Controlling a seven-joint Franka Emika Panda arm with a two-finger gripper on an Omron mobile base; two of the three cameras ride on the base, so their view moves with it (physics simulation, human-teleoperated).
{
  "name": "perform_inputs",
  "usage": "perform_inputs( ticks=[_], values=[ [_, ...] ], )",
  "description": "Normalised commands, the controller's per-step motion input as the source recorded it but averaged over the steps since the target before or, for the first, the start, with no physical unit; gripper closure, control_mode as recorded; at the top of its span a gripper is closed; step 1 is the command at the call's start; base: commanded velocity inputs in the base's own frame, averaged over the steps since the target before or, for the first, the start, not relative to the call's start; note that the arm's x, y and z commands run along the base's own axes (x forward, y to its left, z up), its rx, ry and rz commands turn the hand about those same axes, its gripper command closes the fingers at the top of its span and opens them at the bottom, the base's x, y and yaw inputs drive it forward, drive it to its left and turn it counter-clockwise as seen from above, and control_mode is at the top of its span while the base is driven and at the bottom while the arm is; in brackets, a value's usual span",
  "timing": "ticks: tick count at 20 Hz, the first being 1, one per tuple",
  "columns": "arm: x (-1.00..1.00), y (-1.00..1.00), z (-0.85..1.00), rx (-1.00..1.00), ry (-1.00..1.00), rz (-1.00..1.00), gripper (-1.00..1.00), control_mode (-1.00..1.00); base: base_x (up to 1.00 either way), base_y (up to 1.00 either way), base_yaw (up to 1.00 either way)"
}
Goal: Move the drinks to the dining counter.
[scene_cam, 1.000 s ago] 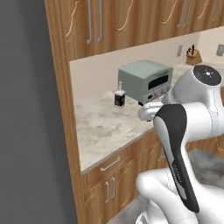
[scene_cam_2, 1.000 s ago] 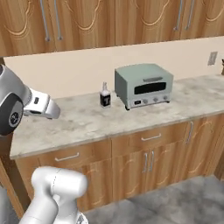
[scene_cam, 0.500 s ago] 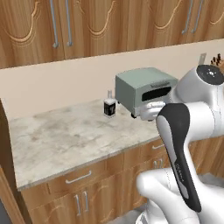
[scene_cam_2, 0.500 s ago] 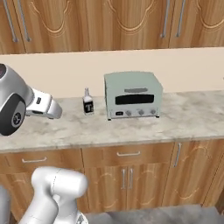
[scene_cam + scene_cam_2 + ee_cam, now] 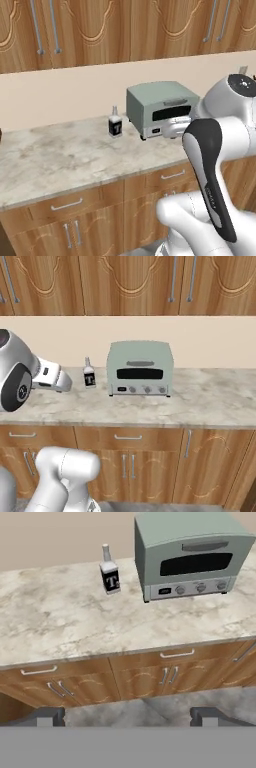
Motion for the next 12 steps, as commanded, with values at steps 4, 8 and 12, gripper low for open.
perform_inputs(
  ticks=[4,8,12],
  values=[
    [0.00,0.00,0.00,0.00,0.00,0.00,-1.00,1.00,0.35,0.06,0.01],
    [0.00,0.00,0.00,0.00,0.00,0.00,-1.00,1.00,0.50,0.19,0.00],
    [0.00,0.00,0.00,0.00,0.00,0.00,-1.00,1.00,0.55,0.09,0.02]
  ],
)
